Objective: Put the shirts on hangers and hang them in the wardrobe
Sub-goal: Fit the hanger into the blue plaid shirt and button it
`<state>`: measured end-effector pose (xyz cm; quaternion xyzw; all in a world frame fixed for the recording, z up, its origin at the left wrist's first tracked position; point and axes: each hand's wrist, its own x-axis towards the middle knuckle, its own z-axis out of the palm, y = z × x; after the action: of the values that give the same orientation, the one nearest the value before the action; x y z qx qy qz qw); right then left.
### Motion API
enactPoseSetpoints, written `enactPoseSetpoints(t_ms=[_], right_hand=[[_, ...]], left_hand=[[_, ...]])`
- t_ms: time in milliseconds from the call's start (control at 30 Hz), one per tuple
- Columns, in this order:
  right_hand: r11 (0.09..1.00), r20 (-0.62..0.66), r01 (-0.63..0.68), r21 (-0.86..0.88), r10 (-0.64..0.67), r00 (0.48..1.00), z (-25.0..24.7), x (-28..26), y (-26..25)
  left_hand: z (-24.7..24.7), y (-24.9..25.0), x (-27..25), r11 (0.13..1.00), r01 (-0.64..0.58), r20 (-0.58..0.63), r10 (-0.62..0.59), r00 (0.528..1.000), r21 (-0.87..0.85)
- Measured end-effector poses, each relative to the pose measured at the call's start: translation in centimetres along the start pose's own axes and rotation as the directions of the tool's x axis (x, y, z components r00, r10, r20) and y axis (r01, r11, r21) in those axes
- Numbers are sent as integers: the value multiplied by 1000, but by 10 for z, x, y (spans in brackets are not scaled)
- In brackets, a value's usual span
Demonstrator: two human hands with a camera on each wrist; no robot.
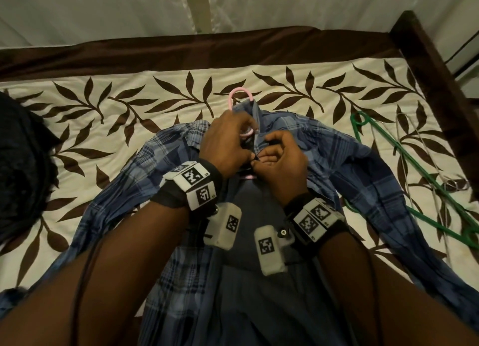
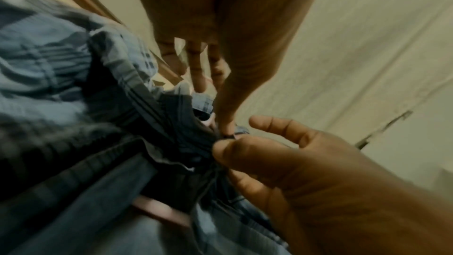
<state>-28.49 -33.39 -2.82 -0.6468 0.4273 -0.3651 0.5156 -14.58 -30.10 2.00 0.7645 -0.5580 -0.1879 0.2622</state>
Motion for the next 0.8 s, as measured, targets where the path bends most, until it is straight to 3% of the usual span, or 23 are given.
enactPoseSetpoints(t_ms=[100, 167, 300, 467, 600, 800], right_hand=[[999, 15, 30, -37, -30, 999, -2, 1, 0], [999, 11, 38, -20, -38, 999, -3, 1, 0], [993, -40, 111, -32, -112, 993, -6, -1, 0], [976, -127, 195, -94, -206, 970, -2, -1, 7], [964, -193, 231, -133, -254, 948, 1, -7, 13], [941, -243, 278, -192, -320, 916, 5, -11, 18]], left_hand=[[-11, 6, 6, 962, -271, 149, 268, 952, 4], [-15, 6, 12, 946, -321, 295, 319, 901, -43], [-15, -4, 23, 910, -396, 429, 312, 848, 120], [-15, -14, 20, 922, -385, 303, 356, 884, 39], [-14, -18, 13, 951, -300, 218, 308, 926, -70], [-11, -23, 5, 951, -232, 161, 266, 950, -202]])
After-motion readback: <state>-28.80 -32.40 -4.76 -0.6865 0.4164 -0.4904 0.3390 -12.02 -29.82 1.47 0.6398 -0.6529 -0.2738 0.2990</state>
